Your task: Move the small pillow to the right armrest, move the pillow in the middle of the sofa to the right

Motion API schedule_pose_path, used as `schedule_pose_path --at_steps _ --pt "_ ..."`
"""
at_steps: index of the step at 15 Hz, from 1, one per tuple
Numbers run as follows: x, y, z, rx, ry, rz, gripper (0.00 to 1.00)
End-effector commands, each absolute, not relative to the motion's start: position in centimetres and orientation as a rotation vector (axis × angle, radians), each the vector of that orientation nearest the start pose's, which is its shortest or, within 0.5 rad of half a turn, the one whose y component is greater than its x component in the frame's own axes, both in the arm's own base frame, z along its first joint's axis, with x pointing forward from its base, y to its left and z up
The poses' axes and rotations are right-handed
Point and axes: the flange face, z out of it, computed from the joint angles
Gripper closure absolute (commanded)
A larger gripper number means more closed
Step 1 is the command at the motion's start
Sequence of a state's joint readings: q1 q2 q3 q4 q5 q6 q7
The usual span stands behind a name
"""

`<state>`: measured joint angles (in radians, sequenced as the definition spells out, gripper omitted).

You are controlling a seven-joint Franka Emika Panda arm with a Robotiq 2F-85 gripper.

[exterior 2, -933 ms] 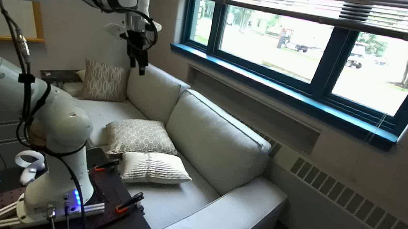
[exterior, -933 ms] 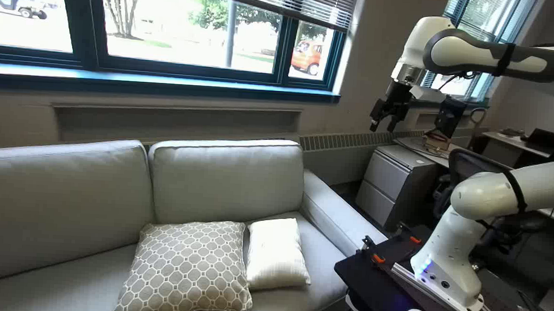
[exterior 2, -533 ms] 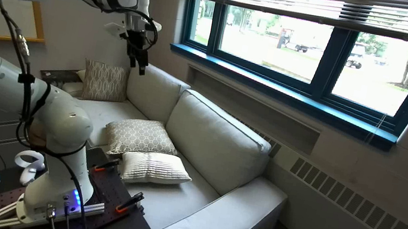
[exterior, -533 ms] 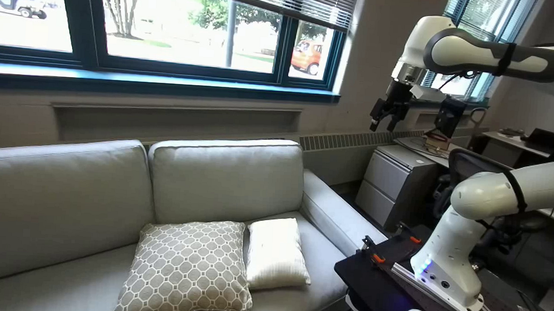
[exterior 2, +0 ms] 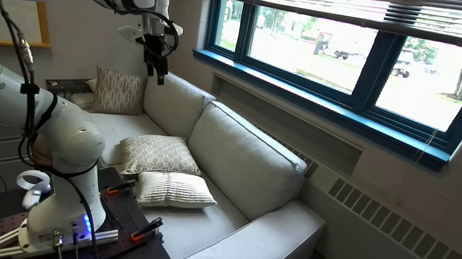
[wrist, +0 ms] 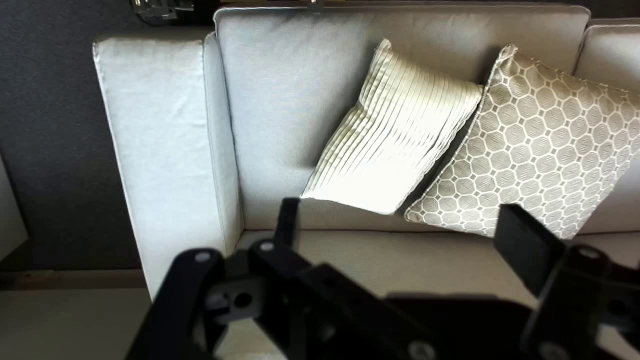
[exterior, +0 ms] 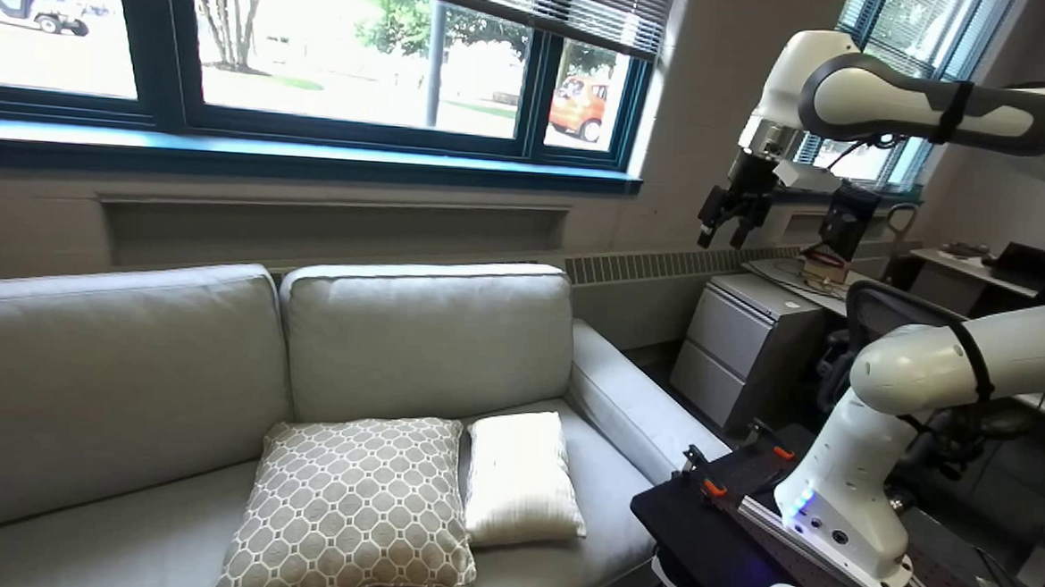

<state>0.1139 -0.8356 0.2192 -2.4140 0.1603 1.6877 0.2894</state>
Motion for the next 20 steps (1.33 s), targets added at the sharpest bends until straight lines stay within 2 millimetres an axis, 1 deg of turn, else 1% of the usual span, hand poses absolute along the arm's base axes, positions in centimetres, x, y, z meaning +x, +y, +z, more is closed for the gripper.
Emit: schedule_pose_path --at_steps 1,8,11,13,15,17,20 --pt "28.3 13.4 58.2 -3.114 0.047 -0.145 0.0" --pt "28.3 13.4 58.2 -3.114 0.047 -0.145 0.0" --pt "29.7 13.2 57.6 -3.11 0.049 -0.163 0.0" --pt "32.0 13.0 56.6 -3.099 0.073 -0.2 0.0" --pt "35.1 12.7 54.9 -3.069 0.097 -0.236 0.0" --pt "38.7 12.3 52.4 -3.052 0.13 -0.246 0.0" --pt "43.9 11.1 47.1 -3.019 0.202 -0.207 0.0"
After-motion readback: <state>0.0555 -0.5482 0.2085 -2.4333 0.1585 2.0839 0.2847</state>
